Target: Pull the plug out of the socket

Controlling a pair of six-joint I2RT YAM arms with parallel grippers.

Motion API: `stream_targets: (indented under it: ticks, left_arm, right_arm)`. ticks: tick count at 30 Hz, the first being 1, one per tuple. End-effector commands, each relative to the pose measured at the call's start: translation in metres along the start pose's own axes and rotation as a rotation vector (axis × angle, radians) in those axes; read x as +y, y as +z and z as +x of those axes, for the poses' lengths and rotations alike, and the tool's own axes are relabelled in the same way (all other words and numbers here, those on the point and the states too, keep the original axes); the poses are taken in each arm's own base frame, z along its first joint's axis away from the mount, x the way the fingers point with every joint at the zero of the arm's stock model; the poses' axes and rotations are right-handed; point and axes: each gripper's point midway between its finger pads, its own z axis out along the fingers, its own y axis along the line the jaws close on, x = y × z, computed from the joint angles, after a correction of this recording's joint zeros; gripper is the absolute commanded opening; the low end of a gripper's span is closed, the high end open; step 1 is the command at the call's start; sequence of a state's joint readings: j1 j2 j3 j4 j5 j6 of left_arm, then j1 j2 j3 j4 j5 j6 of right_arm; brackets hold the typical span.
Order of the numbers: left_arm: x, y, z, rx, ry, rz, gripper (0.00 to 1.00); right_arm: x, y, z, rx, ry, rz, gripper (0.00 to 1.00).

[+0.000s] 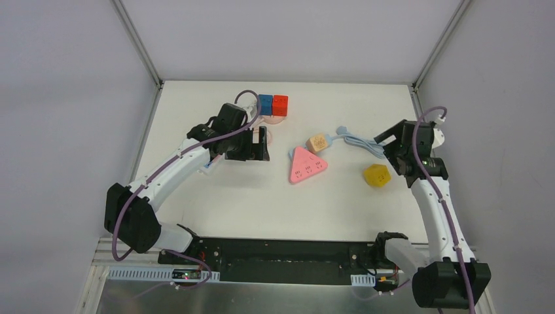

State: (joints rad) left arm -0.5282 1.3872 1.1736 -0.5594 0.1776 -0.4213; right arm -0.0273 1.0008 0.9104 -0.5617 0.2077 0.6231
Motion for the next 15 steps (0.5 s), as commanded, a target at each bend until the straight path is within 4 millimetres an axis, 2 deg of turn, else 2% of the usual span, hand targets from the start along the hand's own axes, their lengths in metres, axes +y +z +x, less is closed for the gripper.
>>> stream_targets:
  ticks: [1,3,9,12,15]
  left_arm:
    - [-0.008,-0.007,0.004,-0.002,0.025,0.069,0.93]
    - [-0.009,-0.005,0.002,-0.019,0.024,0.075,0.92]
    - [-0.011,0.002,-0.013,-0.074,-0.006,0.072,0.92]
    - [-0.012,0.016,-0.015,-0.050,-0.067,0.057,0.91]
    - [-0.013,0.040,-0.012,0.016,-0.141,0.046,0.90]
  right_arm:
    - [0.066,-0.024,0.023,0.074,-0.144,-0.277,0.92]
    - [0.087,-0.026,0.042,0.089,-0.244,-0.355,0.92]
    - [0.131,-0.003,0.097,0.140,-0.574,-0.497,0.92]
    - [0.142,0.014,0.117,0.160,-0.729,-0.504,0.91]
    - [0.151,0.029,0.131,0.179,-0.827,-0.532,0.91]
